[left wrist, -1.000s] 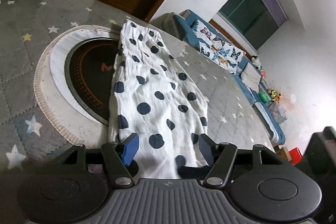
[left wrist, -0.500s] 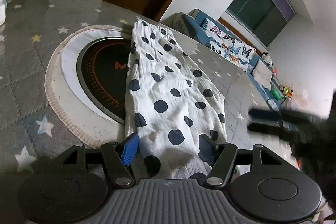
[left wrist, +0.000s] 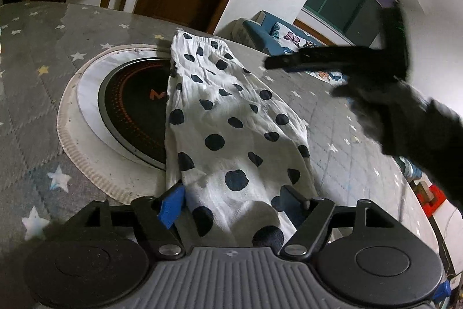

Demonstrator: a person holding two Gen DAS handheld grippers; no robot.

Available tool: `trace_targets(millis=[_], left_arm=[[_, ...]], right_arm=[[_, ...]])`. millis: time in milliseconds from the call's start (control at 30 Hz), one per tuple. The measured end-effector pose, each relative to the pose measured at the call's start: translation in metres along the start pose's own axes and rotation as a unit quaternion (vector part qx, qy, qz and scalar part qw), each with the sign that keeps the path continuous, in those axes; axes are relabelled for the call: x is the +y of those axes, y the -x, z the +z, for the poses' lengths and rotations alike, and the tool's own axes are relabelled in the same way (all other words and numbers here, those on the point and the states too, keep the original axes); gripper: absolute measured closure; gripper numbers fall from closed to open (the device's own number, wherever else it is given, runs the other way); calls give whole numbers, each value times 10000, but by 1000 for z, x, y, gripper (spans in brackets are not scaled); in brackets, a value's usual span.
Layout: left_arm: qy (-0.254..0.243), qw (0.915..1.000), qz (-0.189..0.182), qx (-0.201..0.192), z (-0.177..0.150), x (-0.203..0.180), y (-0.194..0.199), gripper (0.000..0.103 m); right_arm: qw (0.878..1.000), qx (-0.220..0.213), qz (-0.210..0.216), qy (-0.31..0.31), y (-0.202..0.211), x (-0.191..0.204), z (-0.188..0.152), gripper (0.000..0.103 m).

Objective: Fold clothes

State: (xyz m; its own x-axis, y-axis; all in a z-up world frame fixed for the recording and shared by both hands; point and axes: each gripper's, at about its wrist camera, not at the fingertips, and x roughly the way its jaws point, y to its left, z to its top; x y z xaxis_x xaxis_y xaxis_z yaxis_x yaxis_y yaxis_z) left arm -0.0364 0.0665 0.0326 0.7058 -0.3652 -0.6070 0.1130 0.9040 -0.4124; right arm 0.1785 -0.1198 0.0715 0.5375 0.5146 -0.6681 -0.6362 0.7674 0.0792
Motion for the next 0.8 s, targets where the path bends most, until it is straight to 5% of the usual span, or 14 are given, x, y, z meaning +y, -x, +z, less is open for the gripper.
trace_targets(millis=[800], left_arm=[[82, 9998, -153, 33, 1, 3, -2, 21]], right_arm=[[9977, 197, -205, -618, -129, -51, 42, 41]])
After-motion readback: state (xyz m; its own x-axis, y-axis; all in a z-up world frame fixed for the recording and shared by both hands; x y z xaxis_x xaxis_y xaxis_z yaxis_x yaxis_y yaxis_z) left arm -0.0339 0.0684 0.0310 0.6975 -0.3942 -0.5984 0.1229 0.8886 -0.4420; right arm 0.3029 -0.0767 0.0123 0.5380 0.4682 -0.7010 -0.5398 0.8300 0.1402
